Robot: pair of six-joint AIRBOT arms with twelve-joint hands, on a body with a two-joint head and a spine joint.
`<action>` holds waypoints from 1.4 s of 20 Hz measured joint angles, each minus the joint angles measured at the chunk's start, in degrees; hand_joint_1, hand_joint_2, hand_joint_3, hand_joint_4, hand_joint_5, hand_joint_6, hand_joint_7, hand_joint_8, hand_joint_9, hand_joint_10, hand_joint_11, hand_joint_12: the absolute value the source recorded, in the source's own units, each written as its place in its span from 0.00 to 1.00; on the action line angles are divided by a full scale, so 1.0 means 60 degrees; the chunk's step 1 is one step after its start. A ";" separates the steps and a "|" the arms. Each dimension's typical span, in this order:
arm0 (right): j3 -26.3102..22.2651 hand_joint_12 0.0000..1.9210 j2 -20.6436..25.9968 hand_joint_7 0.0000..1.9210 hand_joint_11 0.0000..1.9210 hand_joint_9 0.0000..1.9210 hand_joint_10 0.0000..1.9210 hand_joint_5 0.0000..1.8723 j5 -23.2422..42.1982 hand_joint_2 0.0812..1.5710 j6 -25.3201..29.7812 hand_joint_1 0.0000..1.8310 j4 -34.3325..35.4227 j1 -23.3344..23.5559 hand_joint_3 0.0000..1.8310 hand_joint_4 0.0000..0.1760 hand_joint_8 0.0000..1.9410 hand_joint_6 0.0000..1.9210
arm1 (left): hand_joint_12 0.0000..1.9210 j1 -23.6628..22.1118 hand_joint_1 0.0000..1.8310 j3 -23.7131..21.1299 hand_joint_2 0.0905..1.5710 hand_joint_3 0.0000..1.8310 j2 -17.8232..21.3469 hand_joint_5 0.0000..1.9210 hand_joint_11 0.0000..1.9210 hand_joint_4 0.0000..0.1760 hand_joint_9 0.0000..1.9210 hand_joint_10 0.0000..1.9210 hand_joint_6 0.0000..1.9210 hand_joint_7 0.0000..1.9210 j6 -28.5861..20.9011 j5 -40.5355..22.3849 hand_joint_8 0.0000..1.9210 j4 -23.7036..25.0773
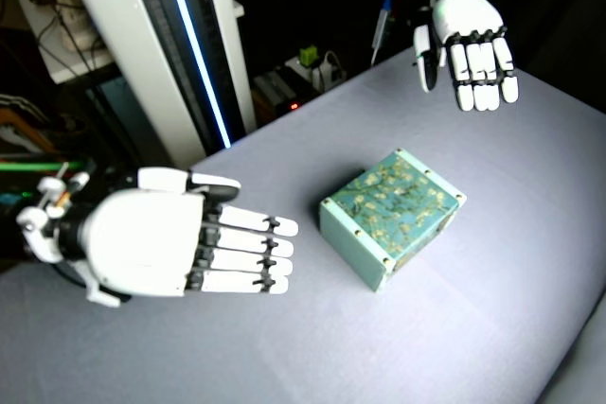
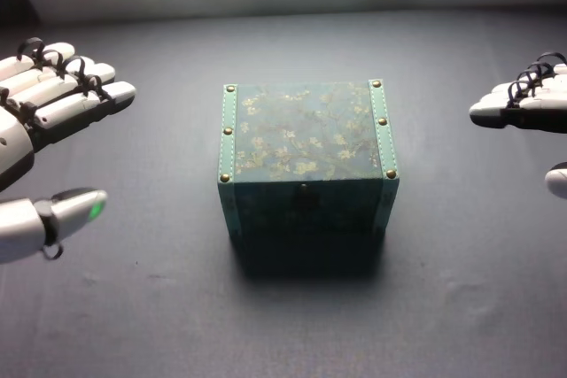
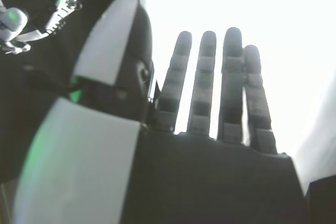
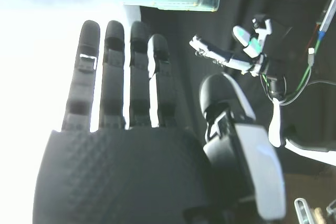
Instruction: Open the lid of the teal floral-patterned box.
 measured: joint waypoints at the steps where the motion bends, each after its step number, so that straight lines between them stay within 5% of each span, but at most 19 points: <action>1: 0.0040 0.21 -0.0040 0.08 0.01 0.07 0.00 0.07 -0.0044 0.91 0.0098 0.13 -0.0029 0.0069 0.00 0.00 0.00 0.00 | 0.00 -0.0004 0.00 0.0000 0.90 0.01 0.0000 0.04 0.00 0.00 0.00 0.00 0.00 0.00 0.0000 -0.0004 0.00 0.0022; 6: 0.0076 0.09 -0.0095 0.02 0.00 0.01 0.00 0.04 -0.0568 0.93 0.0131 0.07 -0.0958 0.0568 0.00 0.00 0.00 0.00 | 0.00 -0.0237 0.00 0.0011 0.98 0.03 0.0000 0.03 0.00 0.00 0.00 0.00 0.00 0.00 -0.0131 0.0503 0.00 0.0426; 15: 0.0066 0.17 -0.0419 0.04 0.00 0.03 0.00 0.03 -0.1694 0.84 0.0248 0.00 -0.2852 0.1457 0.00 0.00 0.00 0.00 | 0.01 -0.1096 0.00 0.0182 1.00 0.04 -0.0229 0.00 0.01 0.00 0.00 0.00 0.00 0.00 -0.0903 0.2510 0.00 0.2539; 21: 0.0069 0.07 -0.0495 0.00 0.00 0.00 0.00 0.00 -0.2106 0.85 0.0455 0.00 -0.3424 0.1541 0.00 0.00 0.00 0.00 | 0.00 -0.1756 0.00 0.0372 1.00 0.04 -0.0707 0.01 0.01 0.00 0.00 0.00 0.00 0.00 -0.1086 0.3432 0.00 0.3370; 28: 0.0098 0.08 -0.0750 0.00 0.01 0.01 0.00 0.00 -0.2499 0.89 0.0492 0.00 -0.4175 0.1934 0.00 0.00 0.00 0.00 | 0.00 -0.1829 0.00 0.0423 1.00 0.04 -0.0736 0.00 0.01 0.00 0.00 0.00 0.00 0.00 -0.1115 0.3865 0.00 0.3574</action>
